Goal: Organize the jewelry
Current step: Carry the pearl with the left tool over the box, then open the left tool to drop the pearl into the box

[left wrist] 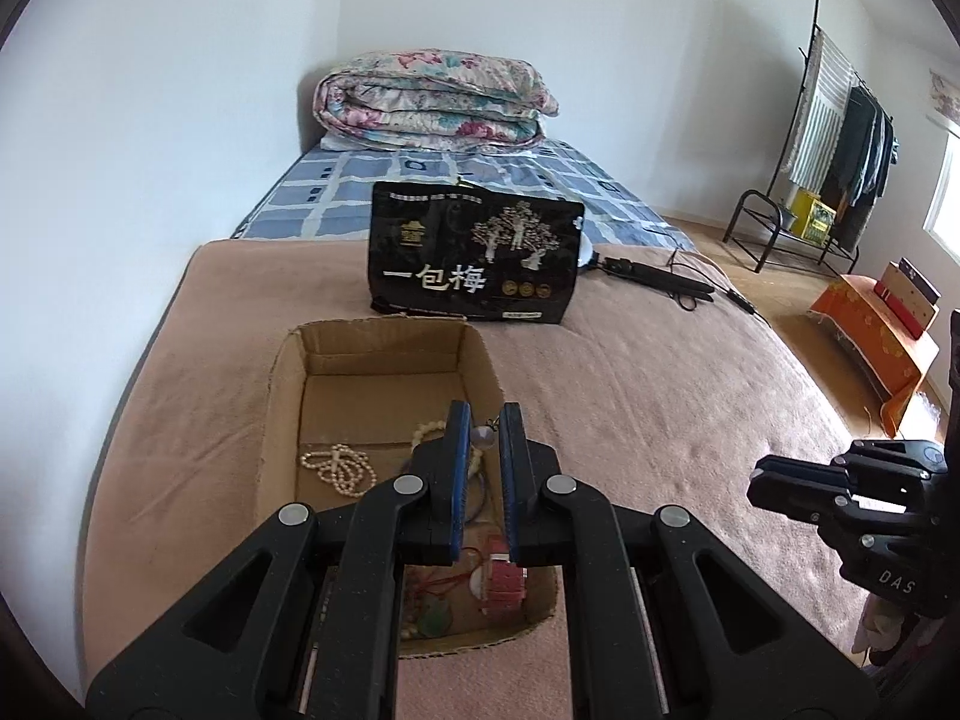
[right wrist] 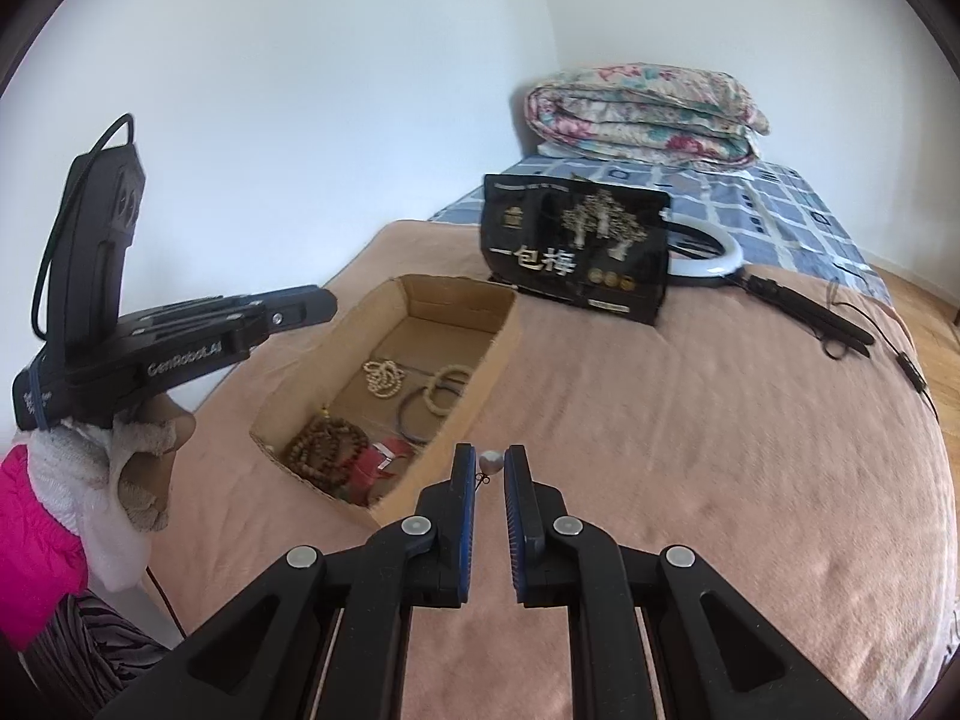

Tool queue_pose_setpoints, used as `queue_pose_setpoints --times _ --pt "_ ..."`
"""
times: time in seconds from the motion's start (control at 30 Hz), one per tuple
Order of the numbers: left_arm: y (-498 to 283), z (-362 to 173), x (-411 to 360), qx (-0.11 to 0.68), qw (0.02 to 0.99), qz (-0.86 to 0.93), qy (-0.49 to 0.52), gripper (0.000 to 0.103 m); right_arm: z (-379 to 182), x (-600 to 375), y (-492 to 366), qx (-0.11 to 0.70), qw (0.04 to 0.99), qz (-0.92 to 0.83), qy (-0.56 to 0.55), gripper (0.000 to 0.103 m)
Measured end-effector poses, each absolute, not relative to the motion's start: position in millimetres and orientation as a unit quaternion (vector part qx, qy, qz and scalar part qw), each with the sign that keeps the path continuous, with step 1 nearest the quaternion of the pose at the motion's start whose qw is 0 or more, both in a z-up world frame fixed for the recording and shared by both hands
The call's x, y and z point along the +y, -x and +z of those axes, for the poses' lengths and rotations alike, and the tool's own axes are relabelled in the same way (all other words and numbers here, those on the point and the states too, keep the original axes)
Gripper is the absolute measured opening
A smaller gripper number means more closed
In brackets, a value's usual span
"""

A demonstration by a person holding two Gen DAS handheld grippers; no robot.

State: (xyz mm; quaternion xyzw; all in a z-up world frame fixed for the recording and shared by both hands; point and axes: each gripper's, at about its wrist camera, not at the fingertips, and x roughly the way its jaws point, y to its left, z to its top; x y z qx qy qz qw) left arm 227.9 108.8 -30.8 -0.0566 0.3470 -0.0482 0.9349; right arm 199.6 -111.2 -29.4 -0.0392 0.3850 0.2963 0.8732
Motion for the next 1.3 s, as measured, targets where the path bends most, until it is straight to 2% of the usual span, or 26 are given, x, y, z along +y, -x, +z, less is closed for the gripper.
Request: queue_pose_setpoints --times 0.4,1.0,1.03,1.1,1.17,1.23,1.27,1.3 --pt "-253.7 -46.9 167.0 0.364 0.927 -0.008 0.091 0.008 -43.0 -36.1 -212.6 0.385 0.858 0.339 0.038 0.007" --pt "-294.2 -66.0 177.3 0.381 0.918 0.004 0.106 0.008 -76.8 5.7 -250.0 0.407 0.848 0.338 0.032 0.009" --pt "-295.0 -66.1 177.0 0.381 0.919 0.006 0.104 0.008 -78.0 6.2 -250.9 0.407 0.848 0.337 0.031 0.01" --pt "-295.3 -65.3 177.4 0.379 0.919 0.007 0.107 0.008 -79.5 6.7 -252.0 0.407 0.848 0.337 0.031 0.019" --pt "-295.2 -64.0 178.3 0.379 0.919 0.008 0.109 0.008 -79.6 7.6 -251.4 0.403 0.851 0.334 0.034 0.032" --pt "-295.4 -63.8 178.5 0.379 0.919 0.01 0.107 0.014 -79.3 8.3 -250.4 0.4 0.853 0.333 0.037 0.033" --pt "-294.6 -62.9 179.1 0.378 0.92 0.011 0.109 0.027 -79.0 8.6 -250.2 0.4 0.853 0.334 0.038 0.033" --pt "-293.4 -61.5 179.9 0.374 0.921 0.013 0.11 0.033 -78.4 8.6 -249.6 0.399 0.853 0.334 0.039 0.033"
